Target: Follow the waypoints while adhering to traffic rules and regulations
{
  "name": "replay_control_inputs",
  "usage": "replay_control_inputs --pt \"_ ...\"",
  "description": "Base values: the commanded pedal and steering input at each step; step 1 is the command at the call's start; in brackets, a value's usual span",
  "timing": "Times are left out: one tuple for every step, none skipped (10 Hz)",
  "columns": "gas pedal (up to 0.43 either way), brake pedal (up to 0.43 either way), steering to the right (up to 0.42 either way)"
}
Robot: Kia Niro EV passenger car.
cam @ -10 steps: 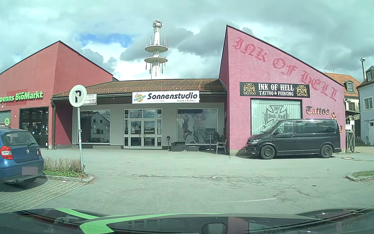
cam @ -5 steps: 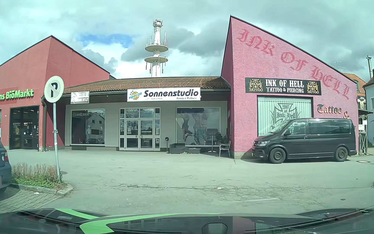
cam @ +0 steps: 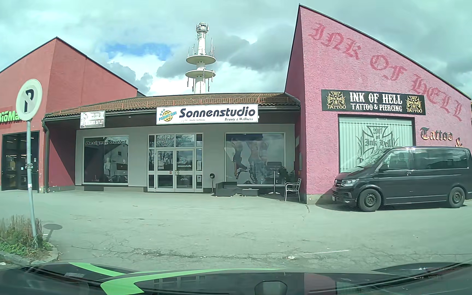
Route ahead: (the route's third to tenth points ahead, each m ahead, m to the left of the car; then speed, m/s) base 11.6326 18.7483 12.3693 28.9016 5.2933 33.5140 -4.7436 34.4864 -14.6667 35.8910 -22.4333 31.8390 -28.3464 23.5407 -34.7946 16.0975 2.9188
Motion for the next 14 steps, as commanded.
replay_control_inputs --pt "0.079 0.0 -0.094" --pt "0.087 0.0 -0.107" --pt "0.087 0.0 -0.12" --pt "0.087 0.0 -0.138" --pt "0.087 0.0 -0.155" --pt "0.087 0.0 -0.179" --pt "0.087 0.0 -0.201" --pt "0.087 0.0 -0.22" --pt "0.087 0.0 -0.239" --pt "0.087 0.0 -0.264" --pt "0.087 0.0 -0.293" --pt "0.087 0.0 -0.317" --pt "0.087 0.0 -0.345" --pt "0.087 0.0 -0.378"
